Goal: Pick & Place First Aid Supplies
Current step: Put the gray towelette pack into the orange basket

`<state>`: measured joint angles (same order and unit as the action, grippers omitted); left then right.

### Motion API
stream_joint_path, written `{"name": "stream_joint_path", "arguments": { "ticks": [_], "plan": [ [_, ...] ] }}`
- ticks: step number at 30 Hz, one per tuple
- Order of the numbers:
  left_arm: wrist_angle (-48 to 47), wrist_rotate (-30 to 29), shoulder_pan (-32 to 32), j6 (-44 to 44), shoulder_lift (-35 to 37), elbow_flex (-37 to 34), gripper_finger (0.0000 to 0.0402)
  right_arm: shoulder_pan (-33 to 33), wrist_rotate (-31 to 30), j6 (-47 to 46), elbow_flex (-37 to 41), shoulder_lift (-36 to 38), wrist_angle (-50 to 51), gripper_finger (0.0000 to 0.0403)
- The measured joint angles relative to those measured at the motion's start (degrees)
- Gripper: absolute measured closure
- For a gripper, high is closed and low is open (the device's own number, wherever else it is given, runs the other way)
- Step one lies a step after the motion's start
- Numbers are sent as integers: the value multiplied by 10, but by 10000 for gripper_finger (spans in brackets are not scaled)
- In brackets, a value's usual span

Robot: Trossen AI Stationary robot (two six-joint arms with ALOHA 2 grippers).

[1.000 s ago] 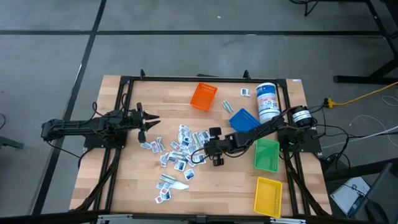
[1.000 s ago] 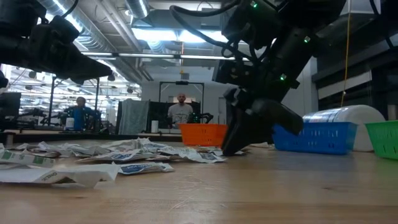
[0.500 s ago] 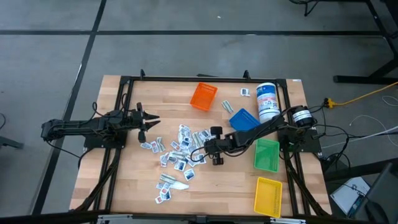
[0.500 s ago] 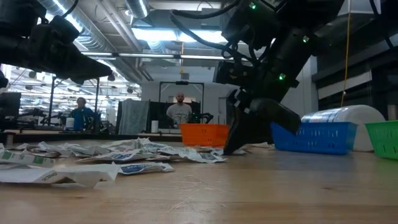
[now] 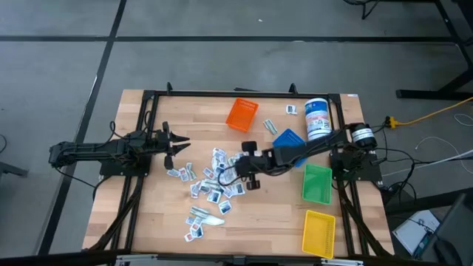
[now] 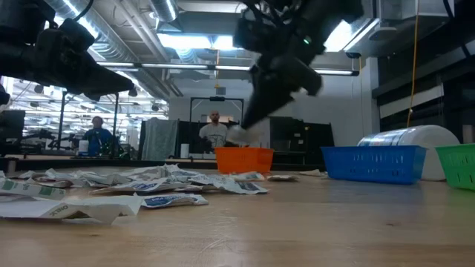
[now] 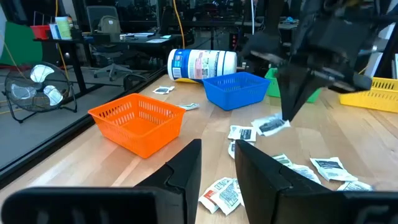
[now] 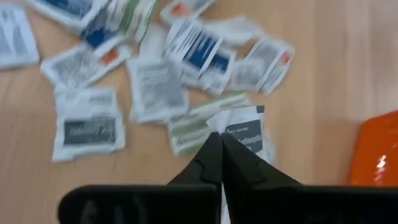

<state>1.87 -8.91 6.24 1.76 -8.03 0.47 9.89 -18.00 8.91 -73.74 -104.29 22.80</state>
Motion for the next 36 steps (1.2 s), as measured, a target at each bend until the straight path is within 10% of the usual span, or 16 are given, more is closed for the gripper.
{"name": "stream_joint_path", "arguments": {
  "ticks": [28,36],
  "plan": [
    [0,0,0,0,0,0,309,-162,-72,52,-49,0,-15,400],
    [0,0,0,0,0,0,309,-249,32,33,-49,0,-20,399]
  ]
}}
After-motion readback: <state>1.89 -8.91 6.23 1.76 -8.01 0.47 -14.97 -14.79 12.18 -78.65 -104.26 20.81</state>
